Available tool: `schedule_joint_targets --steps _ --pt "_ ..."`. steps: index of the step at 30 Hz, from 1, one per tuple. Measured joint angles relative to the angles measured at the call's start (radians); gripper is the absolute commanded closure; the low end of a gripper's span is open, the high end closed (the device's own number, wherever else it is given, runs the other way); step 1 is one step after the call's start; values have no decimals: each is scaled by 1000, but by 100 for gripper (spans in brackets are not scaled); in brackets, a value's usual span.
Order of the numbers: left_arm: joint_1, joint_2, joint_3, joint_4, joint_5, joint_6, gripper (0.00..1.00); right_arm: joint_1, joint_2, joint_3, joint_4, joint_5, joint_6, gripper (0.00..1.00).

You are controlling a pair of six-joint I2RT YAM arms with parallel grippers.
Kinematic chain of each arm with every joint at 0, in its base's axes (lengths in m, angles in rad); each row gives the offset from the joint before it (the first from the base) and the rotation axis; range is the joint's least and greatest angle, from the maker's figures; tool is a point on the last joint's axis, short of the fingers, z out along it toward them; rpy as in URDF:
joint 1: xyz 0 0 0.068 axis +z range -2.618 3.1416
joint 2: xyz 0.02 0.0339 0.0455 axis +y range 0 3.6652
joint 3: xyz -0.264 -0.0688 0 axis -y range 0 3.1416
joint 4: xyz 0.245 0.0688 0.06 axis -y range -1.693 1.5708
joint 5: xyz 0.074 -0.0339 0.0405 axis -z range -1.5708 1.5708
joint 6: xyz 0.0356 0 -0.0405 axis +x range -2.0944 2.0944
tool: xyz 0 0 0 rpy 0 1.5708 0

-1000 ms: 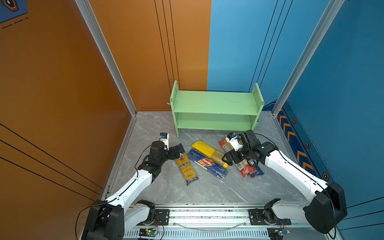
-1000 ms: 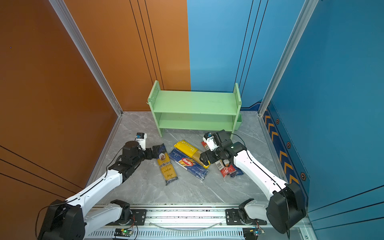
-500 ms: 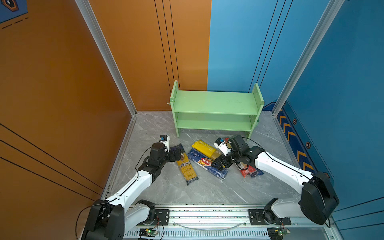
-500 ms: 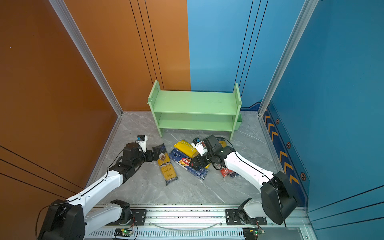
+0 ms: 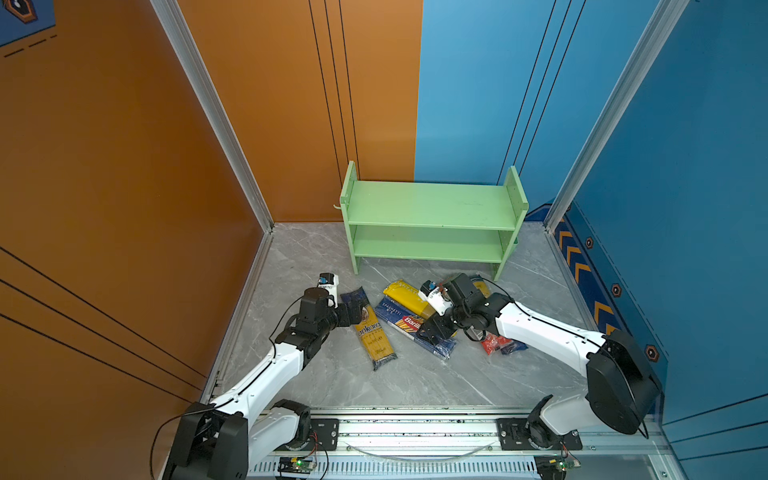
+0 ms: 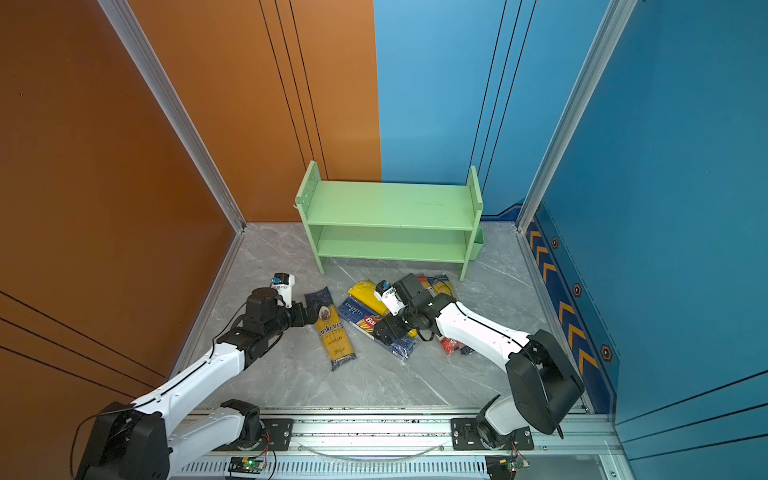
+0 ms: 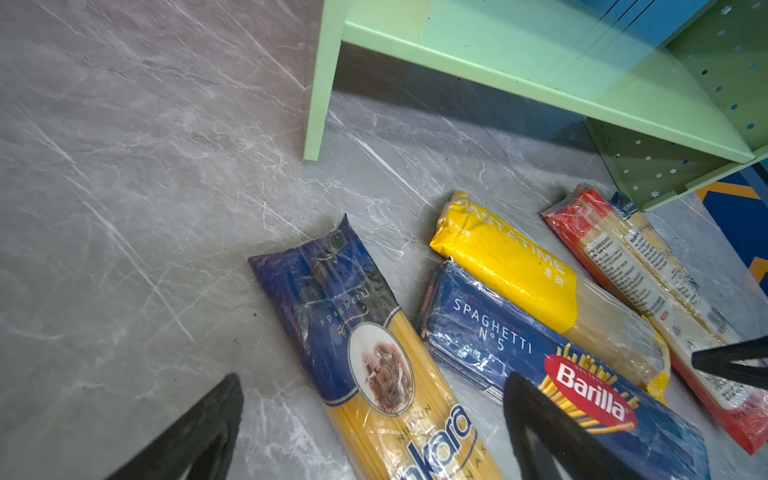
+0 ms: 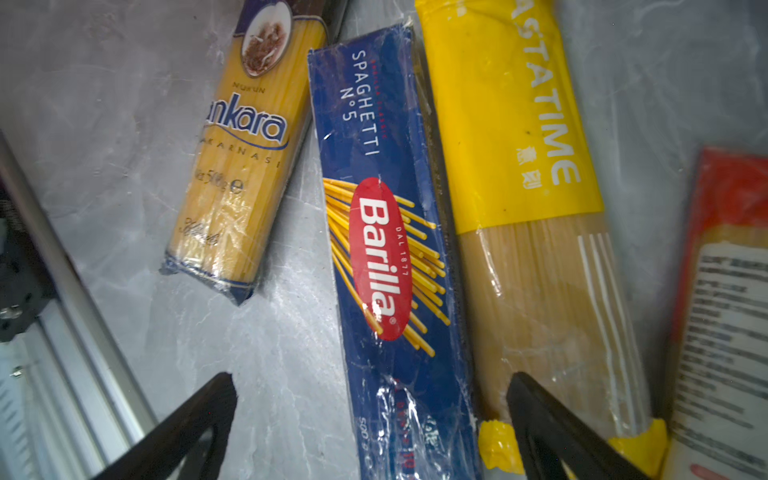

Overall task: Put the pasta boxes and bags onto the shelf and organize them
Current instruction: 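Lower the right gripper toward the blue Barilla box beside the Ankara bag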

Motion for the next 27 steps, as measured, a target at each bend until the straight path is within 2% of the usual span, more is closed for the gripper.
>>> schedule_joint_targets --steps 7,17,21,27 --pt "0 -23 -50 -3 25 -52 2 134 73 42 81 216 -10 0" --pt "0 -67 -61 -99 29 -96 2 299 283 157 142 560 -2 0" --pt "7 -86 -61 -149 28 -109 2 325 314 159 143 632 16 0" --pt "27 -111 -58 -211 24 -143 2 328 317 161 142 681 36 0"
